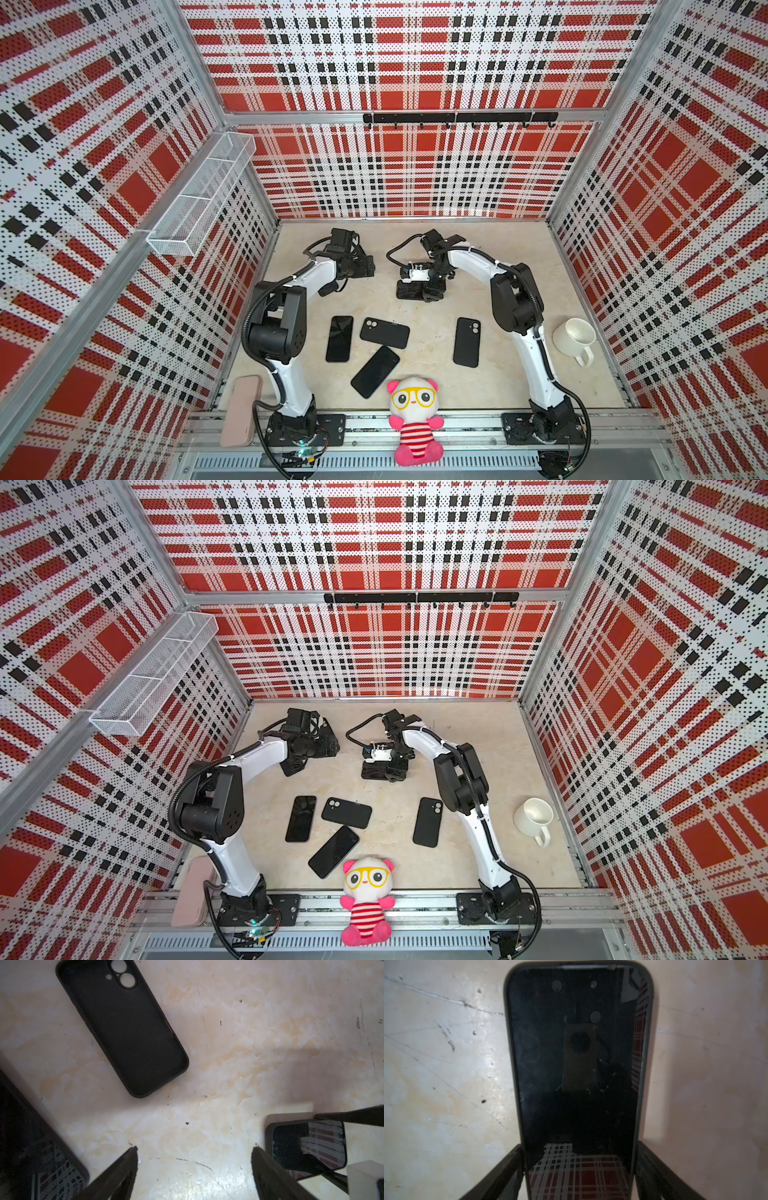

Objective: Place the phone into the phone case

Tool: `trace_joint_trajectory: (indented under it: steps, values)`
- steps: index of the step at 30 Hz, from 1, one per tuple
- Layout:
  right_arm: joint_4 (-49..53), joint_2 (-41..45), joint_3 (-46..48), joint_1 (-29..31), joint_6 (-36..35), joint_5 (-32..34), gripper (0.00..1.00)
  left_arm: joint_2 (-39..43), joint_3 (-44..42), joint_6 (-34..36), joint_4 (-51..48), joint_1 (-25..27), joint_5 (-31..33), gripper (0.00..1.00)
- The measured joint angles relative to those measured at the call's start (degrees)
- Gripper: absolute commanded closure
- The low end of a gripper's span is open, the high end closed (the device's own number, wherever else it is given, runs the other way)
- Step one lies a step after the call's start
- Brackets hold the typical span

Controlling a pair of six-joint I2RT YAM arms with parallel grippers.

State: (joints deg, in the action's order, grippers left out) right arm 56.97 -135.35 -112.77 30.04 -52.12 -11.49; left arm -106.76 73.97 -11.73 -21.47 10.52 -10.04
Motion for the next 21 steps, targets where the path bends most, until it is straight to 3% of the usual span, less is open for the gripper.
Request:
trace_joint_trajectory:
  steps: [8, 21]
  values:
    - [-6.64, 4.48, 7.39, 0.61, 8.41, 2.54, 0.42, 0.33, 0.00, 0.00, 0.00, -0.59, -0.04, 0.13]
    - [-19.21, 16.61, 18.45, -2.78, 32.17, 11.19, 0.49, 0.44, -0.02, 0.00, 0.00, -0.79, -0.07, 0.14]
